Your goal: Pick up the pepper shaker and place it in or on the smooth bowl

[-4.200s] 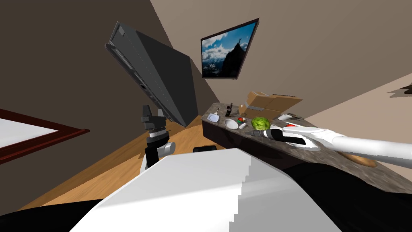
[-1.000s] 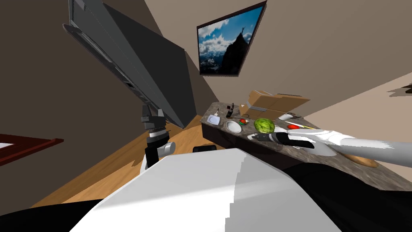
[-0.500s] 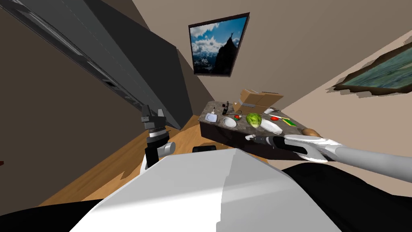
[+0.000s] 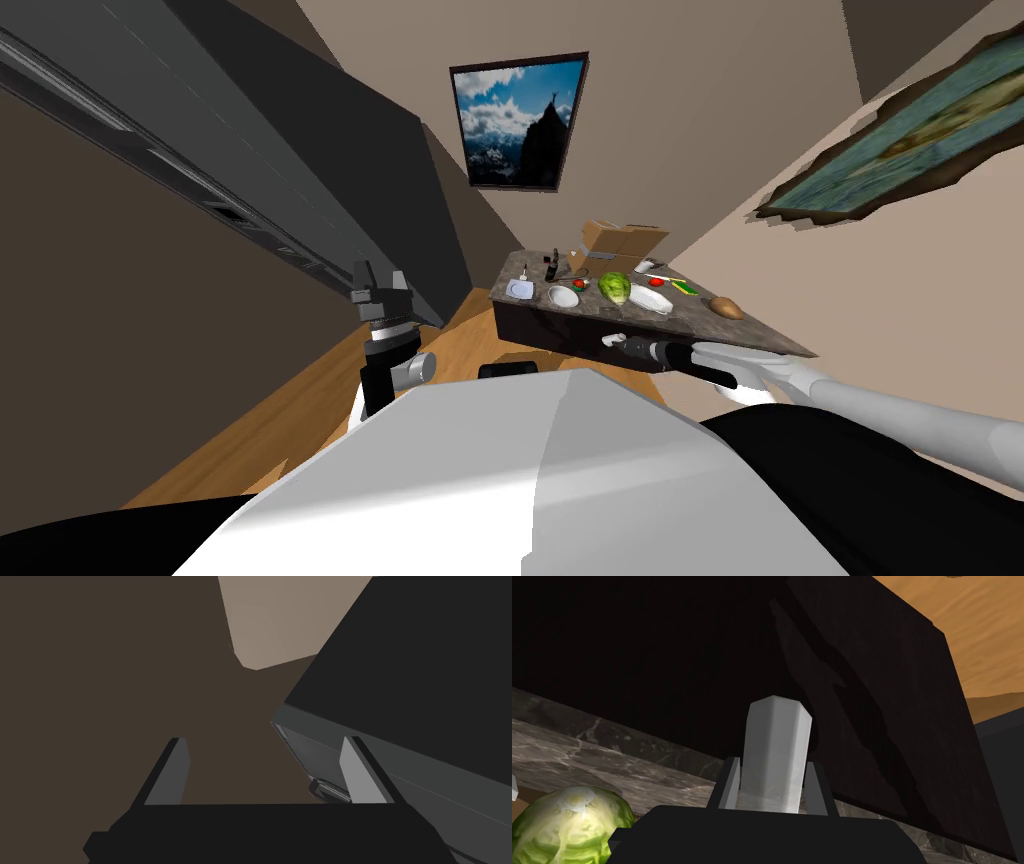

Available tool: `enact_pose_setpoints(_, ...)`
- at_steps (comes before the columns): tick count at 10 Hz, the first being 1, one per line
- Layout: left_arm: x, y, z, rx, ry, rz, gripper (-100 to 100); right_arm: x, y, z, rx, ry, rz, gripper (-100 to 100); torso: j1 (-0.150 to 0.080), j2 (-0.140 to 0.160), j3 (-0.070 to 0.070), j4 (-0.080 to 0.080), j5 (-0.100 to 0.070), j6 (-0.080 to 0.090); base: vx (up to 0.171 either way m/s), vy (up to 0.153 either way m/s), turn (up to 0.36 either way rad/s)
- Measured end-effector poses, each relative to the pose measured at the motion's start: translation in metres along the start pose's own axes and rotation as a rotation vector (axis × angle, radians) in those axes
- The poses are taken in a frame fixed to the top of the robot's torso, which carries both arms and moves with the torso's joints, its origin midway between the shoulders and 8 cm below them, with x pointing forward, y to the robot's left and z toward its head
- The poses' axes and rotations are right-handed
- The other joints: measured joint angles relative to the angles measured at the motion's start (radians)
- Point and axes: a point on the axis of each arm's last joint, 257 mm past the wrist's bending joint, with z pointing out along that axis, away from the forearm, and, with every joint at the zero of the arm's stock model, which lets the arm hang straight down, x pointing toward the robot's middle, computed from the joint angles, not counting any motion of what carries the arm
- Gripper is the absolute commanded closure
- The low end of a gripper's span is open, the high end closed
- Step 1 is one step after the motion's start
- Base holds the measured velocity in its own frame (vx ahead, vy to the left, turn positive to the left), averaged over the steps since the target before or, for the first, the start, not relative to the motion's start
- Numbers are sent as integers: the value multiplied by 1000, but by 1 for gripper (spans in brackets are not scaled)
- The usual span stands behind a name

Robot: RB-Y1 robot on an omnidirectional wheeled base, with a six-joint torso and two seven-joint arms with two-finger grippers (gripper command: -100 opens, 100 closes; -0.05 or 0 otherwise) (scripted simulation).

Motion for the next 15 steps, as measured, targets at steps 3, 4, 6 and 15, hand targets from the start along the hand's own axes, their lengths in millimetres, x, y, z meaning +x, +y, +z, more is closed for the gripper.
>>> enact_pose_setpoints(3, 0, 0, 0, 0, 0, 0, 0, -12, 11, 13, 15, -61, -6, 100, 1, -2, -1, 0, 1, -1, -14, 64, -153)
enact_pose_setpoints(4, 0, 0, 0, 0, 0, 0, 0, -13, 12, 16, 22, -75, -3, 100, 1, -2, -1, 0, 1, -1, -6, 69, -142)
enact_pose_setpoints(6, 0, 0, 0, 0, 0, 0, 0, -21, 16, 22, 32, -111, -2, 100, 1, -3, -2, 0, 1, -2, 5, 57, -104)
enact_pose_setpoints(15, 0, 0, 0, 0, 0, 0, 0, -85, 33, 46, 118, -329, 9, 100, 4, -6, -3, 0, 3, -2, 20, 72, -103)
